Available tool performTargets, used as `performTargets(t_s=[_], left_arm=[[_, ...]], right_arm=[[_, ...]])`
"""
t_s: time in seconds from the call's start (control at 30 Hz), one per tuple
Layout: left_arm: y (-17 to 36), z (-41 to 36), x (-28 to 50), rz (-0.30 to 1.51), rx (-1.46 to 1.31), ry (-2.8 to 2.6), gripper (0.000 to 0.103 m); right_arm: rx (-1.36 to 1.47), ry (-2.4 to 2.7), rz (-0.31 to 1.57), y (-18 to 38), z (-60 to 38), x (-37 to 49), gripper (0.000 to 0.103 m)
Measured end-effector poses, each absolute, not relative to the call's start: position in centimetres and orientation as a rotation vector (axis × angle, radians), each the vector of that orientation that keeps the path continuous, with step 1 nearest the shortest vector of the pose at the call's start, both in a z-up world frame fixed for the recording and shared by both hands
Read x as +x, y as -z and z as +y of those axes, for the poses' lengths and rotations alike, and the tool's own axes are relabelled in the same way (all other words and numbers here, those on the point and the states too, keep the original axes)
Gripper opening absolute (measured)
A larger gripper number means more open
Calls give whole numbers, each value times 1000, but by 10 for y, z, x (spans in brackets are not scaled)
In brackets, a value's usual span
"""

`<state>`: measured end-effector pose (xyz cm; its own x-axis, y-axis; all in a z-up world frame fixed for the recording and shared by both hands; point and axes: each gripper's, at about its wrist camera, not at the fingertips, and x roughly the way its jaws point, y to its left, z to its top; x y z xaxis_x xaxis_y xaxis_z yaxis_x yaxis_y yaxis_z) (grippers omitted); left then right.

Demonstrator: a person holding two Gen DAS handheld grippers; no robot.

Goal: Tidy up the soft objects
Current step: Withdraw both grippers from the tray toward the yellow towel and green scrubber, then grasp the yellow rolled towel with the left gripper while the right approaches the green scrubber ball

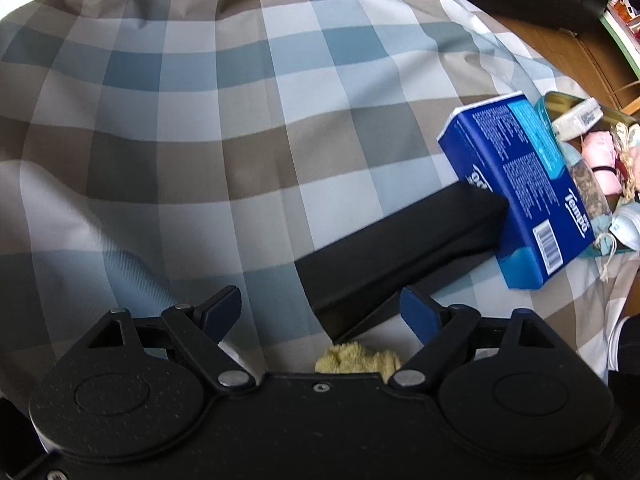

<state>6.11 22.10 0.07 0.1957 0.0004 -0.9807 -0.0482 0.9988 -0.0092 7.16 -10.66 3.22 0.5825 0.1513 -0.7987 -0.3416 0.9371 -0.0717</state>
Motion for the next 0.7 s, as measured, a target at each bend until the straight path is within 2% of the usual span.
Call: performTargets(t_s=[0.23,0.53,0.7], left_arm=[[5,218,33,1438,-153,-13,83],[26,227,29,1495,-246,-46,83],[37,215,29,1526,-184,-44,83]], right_arm=[[-316,-441,838,-23,-64,23,74],[-259,-567,898,6,-35,-36,74],[-242,-585,978,32,-17,-55,75]])
